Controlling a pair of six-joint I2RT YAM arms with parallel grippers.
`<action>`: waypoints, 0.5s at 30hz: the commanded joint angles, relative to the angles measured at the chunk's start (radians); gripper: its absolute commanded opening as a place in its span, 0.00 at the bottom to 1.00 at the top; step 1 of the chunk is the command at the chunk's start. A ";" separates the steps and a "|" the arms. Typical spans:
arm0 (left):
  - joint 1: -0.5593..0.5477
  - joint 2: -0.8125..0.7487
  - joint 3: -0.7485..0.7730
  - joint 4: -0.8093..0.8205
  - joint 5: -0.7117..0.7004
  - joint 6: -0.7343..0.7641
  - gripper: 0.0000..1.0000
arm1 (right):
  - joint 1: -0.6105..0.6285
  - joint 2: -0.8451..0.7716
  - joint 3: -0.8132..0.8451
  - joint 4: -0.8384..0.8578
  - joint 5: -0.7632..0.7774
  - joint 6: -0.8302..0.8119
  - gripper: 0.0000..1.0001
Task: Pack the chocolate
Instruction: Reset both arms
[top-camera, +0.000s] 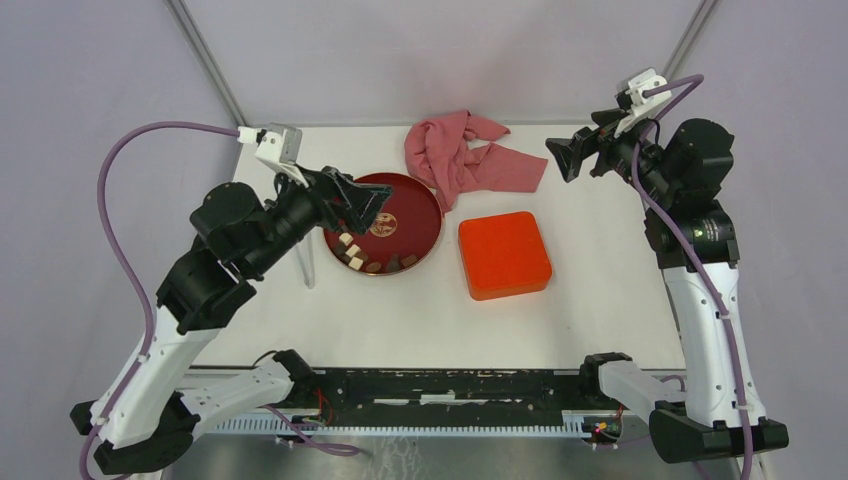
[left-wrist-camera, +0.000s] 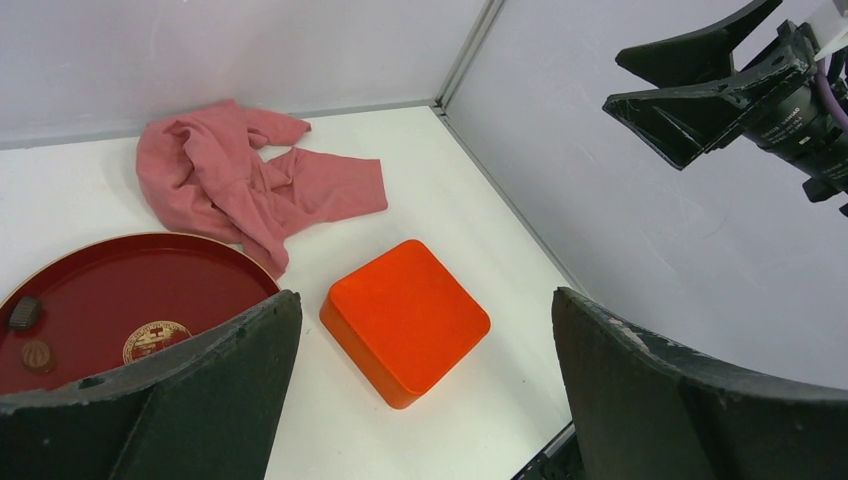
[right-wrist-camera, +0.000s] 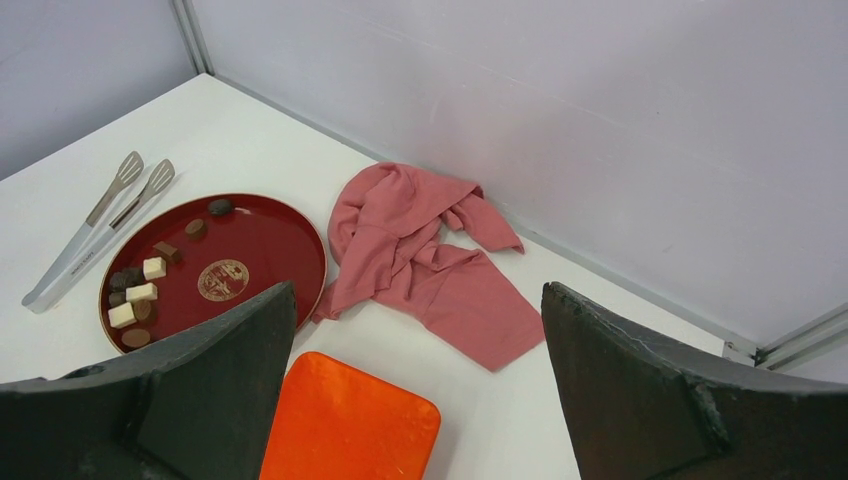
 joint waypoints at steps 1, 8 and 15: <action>0.000 -0.015 -0.003 0.016 -0.008 0.033 1.00 | 0.001 -0.021 -0.001 0.031 0.020 0.015 0.98; 0.000 -0.024 -0.009 0.016 -0.012 0.031 1.00 | 0.001 -0.029 -0.004 0.031 0.031 0.016 0.98; 0.000 -0.028 -0.018 0.016 -0.013 0.030 1.00 | 0.000 -0.037 -0.010 0.031 0.018 0.011 0.97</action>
